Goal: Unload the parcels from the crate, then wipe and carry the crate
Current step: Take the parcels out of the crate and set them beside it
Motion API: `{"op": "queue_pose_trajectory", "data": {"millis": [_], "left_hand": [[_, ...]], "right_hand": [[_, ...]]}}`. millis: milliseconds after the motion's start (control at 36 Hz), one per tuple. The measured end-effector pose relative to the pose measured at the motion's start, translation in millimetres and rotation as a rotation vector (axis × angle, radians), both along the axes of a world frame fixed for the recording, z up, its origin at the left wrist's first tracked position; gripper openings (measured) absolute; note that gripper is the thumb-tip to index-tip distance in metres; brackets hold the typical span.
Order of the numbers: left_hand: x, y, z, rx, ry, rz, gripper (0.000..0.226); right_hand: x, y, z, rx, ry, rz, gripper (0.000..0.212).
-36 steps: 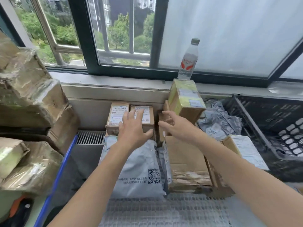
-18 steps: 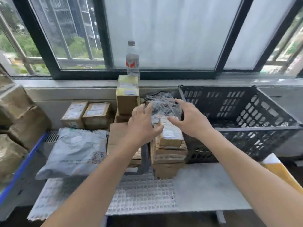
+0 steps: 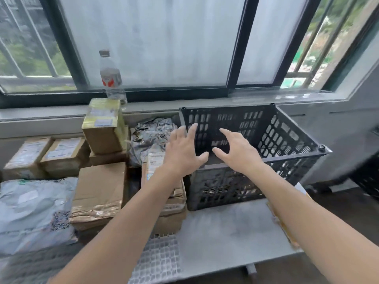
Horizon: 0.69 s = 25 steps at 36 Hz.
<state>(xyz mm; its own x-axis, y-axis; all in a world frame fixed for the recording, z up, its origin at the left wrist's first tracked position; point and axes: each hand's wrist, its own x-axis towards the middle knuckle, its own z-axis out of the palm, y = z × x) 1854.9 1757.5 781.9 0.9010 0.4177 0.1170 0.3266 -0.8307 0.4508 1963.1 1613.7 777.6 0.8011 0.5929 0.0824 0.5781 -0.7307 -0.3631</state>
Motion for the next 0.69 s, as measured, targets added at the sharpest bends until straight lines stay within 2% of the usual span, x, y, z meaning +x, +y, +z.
{"op": "queue_pose_trajectory", "data": {"millis": [333,500,694], "left_hand": [[102,-12,-34,-0.042,0.038,-0.096,0.077],[145,-11,-55,-0.029,0.137,-0.052,0.071],[191,-25,-75,-0.071,0.344,0.029,0.065]], "right_hand": [[96,-33,-22,-0.205,0.089,-0.064,0.061],[154,-21,-46,-0.390,0.158,0.055,0.060],[223,5,-76,-0.664,0.286,0.297,0.058]]}}
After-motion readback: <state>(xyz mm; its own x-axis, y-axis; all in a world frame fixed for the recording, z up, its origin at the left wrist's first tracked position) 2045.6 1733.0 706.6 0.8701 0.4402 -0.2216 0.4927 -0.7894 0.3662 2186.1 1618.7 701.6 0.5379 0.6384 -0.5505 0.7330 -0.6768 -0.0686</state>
